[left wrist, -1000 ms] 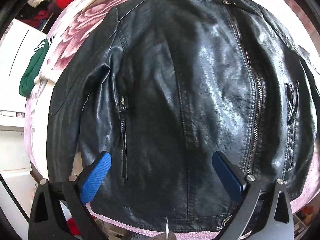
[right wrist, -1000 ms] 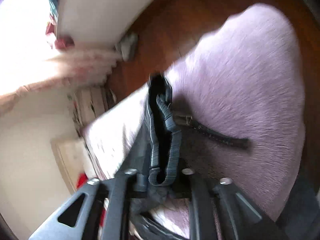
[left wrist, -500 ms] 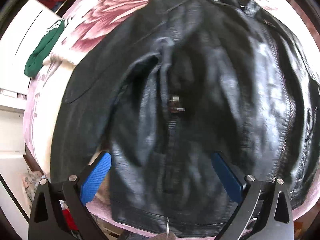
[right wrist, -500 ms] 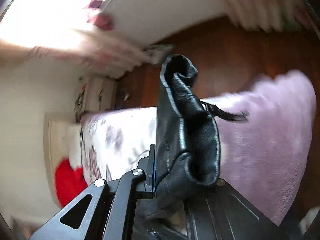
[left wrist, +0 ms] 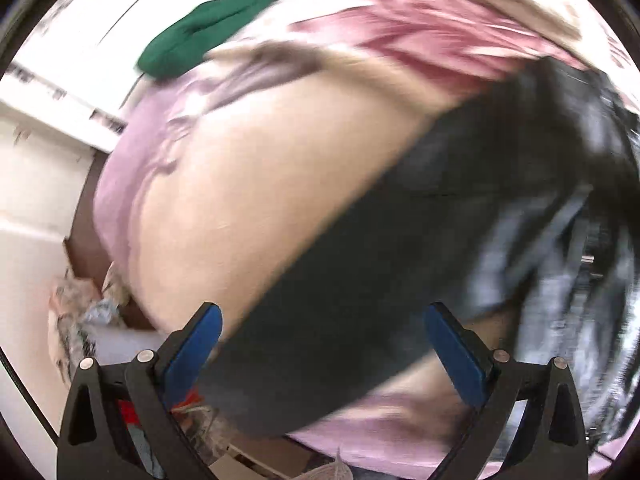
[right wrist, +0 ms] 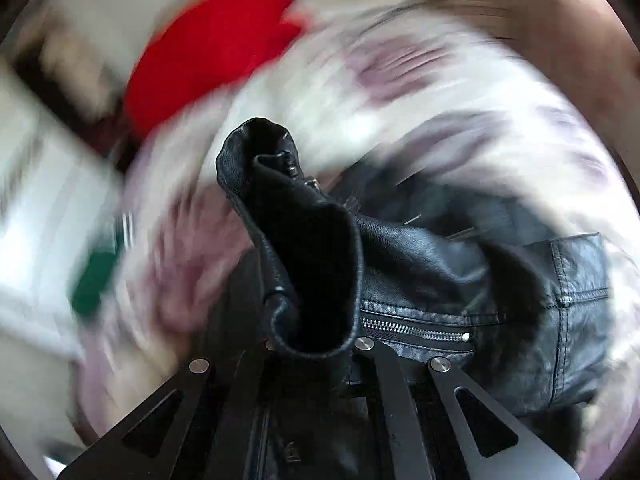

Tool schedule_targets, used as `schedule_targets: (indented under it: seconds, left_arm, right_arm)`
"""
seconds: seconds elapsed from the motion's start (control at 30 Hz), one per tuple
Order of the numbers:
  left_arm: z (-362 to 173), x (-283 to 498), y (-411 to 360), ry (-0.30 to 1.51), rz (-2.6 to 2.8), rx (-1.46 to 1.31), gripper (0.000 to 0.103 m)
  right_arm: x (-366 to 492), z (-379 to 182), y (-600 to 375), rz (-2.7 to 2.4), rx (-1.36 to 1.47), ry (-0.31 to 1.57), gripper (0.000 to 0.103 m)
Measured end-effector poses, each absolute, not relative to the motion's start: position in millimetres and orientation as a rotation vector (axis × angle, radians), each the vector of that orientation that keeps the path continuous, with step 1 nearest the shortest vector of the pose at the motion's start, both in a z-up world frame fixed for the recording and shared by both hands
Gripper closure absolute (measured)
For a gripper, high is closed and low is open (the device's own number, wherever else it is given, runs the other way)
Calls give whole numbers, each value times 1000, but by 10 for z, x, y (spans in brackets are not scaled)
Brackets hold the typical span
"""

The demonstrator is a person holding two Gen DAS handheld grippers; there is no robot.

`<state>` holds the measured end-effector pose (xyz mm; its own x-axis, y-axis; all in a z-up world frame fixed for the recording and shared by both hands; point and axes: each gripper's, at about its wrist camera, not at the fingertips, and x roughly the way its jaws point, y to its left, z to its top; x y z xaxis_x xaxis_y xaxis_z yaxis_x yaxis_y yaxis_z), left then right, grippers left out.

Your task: Fold large clothes

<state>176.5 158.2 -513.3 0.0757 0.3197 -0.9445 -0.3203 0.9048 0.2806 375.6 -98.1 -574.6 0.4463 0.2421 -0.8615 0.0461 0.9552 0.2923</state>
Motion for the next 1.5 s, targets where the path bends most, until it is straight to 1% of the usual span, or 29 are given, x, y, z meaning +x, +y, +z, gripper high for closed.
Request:
schedule_targets:
  seconds: [0.07, 0.1, 0.13, 0.17, 0.23, 0.27, 0.3, 0.33, 0.37, 0.43, 0.53, 0.6, 0.63, 0.67, 0.7, 0.73, 0.77, 0.8, 0.83, 0.87, 0.93, 1.1, 1.13, 1.2, 1.3, 1.37, 1.4, 1.5]
  left_arm:
    - [-5179, 1595, 1952, 1437, 531, -25, 0]
    - [-5199, 1521, 2085, 1446, 546, -34, 0]
    - [-5227, 1425, 2224, 1459, 557, -59, 0]
    - [-5251, 1307, 2400, 1472, 561, -104, 0]
    - [-5298, 1088, 2689, 1487, 567, -197, 0]
    - [-5324, 980, 2809, 1490, 561, -248, 0]
    - [-5365, 825, 2962, 1494, 560, -307, 0]
    - [-5395, 734, 3029, 1498, 557, -343, 0]
    - [-5433, 644, 3086, 1498, 549, -381, 0]
    - [-5533, 523, 3164, 1487, 506, -450, 0]
    - [-5797, 587, 3203, 1503, 399, -517, 0]
    - [-6006, 726, 3165, 1529, 319, -499, 1]
    - [-6079, 795, 3142, 1535, 287, -479, 5]
    - [-6146, 875, 3084, 1533, 235, -459, 12]
    - [-6200, 949, 3023, 1531, 198, -424, 15]
    - [-6214, 1015, 2948, 1521, 174, -366, 29]
    - [-6175, 1065, 2879, 1490, 120, -330, 70]
    - [-6145, 1103, 2830, 1482, 79, -310, 88]
    - [-6106, 1149, 2795, 1493, 82, -255, 98]
    - [-6039, 1189, 2809, 1483, 80, -225, 101]
    - [-5882, 1278, 2961, 1449, 103, -218, 103]
    - [-5527, 1578, 3778, 1326, 285, -225, 103]
    - [-5515, 1636, 3990, 1328, 316, -280, 103]
    - [-5496, 1575, 4179, 1312, 297, -459, 102]
    - [-5636, 1394, 4067, 1315, 201, -658, 101]
    - [-5845, 1308, 3752, 1382, 147, -672, 98]
    - [-5958, 1314, 3642, 1415, 118, -669, 98]
    - [-6344, 1380, 3275, 1531, -53, -692, 97]
  right_arm:
    - [3786, -6229, -196, 195, 118, 1200, 98]
    - [3753, -6479, 104, 213, 37, 1277, 93]
    - [3565, -6711, 216, 211, -4, 1326, 85]
    - [3554, -6806, 359, 206, -21, 1366, 81]
    - [3427, -6818, 490, 221, -18, 1373, 69]
    - [3369, -6738, 503, 240, 11, 1375, 62]
    - [3353, -6648, 453, 262, 62, 1383, 40]
    - [3298, -6563, 385, 281, 123, 1393, 31]
    - [3225, -6472, 309, 290, 187, 1400, 27]
    - [3231, -6282, 97, 288, 266, 1406, 27]
    - [3279, -6152, -373, 221, 316, 1434, 27]
    - [3244, -6251, -546, 173, 331, 1463, 27]
    - [3302, -6342, -649, 143, 340, 1486, 27]
    - [3236, -6419, -675, 114, 368, 1509, 27]
    - [3322, -6450, -793, 105, 392, 1518, 27]
    - [3267, -6504, -787, 93, 420, 1528, 27]
    - [3226, -6525, -793, 86, 434, 1533, 27]
    - [3216, -6533, -828, 83, 438, 1533, 27]
    - [3208, -6542, -791, 79, 438, 1531, 27]
    - [3211, -6539, -765, 82, 441, 1528, 27]
    - [3309, -6554, -720, 104, 453, 1519, 27]
    - [3251, -6425, -420, 156, 421, 1474, 27]
    - [3245, -6430, -325, 167, 412, 1473, 27]
    - [3243, -6447, -147, 183, 408, 1476, 27]
    - [3298, -6398, -86, 199, 424, 1495, 27]
    - [3412, -6445, -20, 198, 431, 1516, 27]
    - [3428, -6405, -147, 197, 433, 1524, 27]
    - [3475, -6482, -90, 189, 415, 1547, 27]
